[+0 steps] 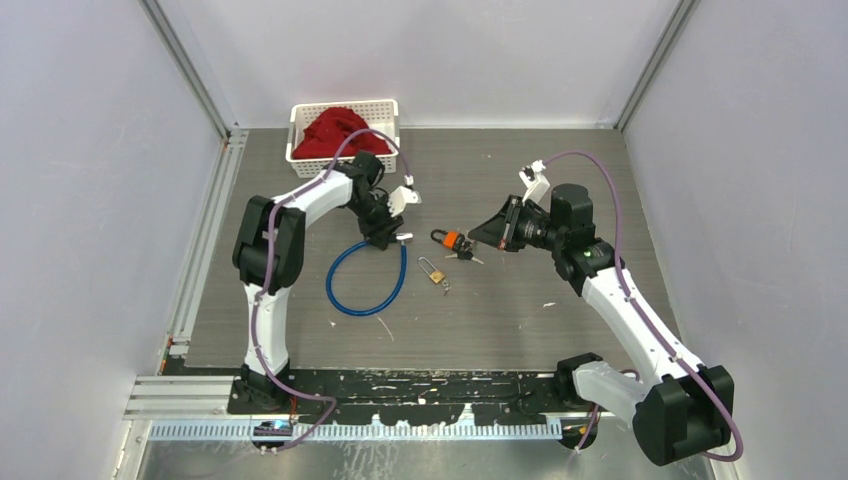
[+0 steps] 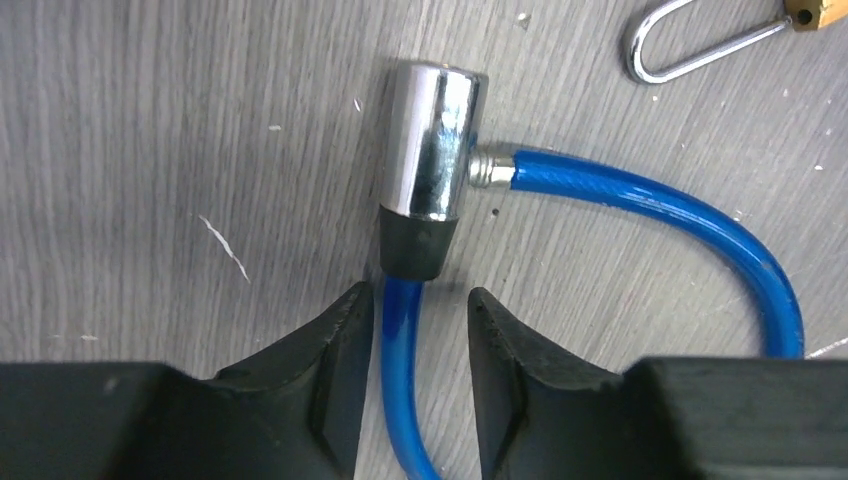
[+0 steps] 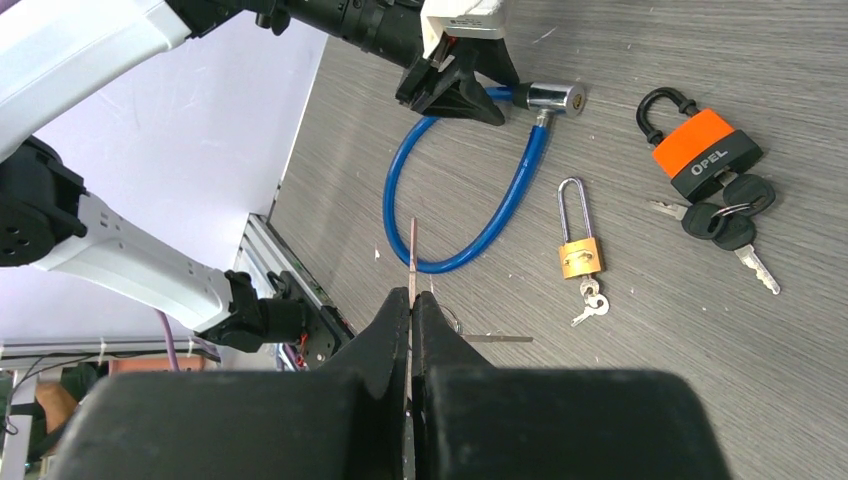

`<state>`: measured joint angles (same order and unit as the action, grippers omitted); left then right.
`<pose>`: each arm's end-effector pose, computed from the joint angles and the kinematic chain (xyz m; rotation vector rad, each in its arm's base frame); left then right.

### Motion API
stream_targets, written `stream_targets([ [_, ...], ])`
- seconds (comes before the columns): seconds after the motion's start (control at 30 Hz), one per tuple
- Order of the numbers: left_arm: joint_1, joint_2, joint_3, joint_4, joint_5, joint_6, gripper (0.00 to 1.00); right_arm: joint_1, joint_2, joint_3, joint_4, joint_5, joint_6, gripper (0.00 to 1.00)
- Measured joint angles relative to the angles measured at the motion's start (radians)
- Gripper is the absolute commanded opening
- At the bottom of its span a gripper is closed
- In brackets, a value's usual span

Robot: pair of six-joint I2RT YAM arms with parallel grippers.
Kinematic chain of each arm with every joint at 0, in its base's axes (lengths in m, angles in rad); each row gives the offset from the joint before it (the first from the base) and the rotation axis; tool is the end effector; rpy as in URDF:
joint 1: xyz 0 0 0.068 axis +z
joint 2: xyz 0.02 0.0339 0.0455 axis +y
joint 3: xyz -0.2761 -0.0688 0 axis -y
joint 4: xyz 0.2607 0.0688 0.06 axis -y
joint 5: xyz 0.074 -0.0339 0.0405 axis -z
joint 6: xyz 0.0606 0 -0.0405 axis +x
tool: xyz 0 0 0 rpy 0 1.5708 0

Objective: Unlock with the key
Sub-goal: Pick up the lock from the center of the board.

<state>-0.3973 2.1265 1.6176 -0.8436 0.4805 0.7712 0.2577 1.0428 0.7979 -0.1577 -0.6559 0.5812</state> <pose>0.4043 -0.2000 0.1487 1.5939 2.2753 -0.6119 0.2426 0.1022 0.2992 -0.1236 2.0758 1.1766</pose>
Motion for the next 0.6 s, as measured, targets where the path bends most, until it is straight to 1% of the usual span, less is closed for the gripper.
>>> stream_targets([
  [0.07,-0.007,-0.006,-0.015,0.031,-0.006,0.005,0.32,0.0,0.0,-0.002,0.0,0.0,0.0,0.01],
  [0.1,-0.011,-0.011,-0.024,0.048,-0.01,0.007,0.27,0.0,0.0,-0.002,0.0,0.0,0.0,0.01],
  [0.17,-0.02,-0.021,-0.046,0.08,-0.019,0.016,0.13,0.0,0.0,-0.002,0.0,0.0,0.0,0.01],
  [0.23,-0.029,-0.031,-0.067,0.126,-0.04,0.028,0.04,0.0,0.0,-0.002,0.0,0.0,0.001,0.01],
  [0.27,-0.033,-0.037,-0.078,0.143,-0.049,0.035,0.01,0.0,0.0,-0.002,0.0,0.0,0.001,0.01],
  [0.4,-0.047,-0.07,-0.132,0.201,-0.069,0.064,0.0,0.0,0.0,-0.002,0.0,0.0,0.005,0.01],
  [0.5,-0.057,-0.114,-0.2,0.256,-0.074,0.11,0.0,0.0,0.005,-0.002,0.0,-0.002,0.008,0.01],
  [0.6,-0.064,-0.175,-0.276,0.25,-0.084,0.179,0.0,0.0,0.017,-0.002,0.0,-0.008,0.008,0.01],
])
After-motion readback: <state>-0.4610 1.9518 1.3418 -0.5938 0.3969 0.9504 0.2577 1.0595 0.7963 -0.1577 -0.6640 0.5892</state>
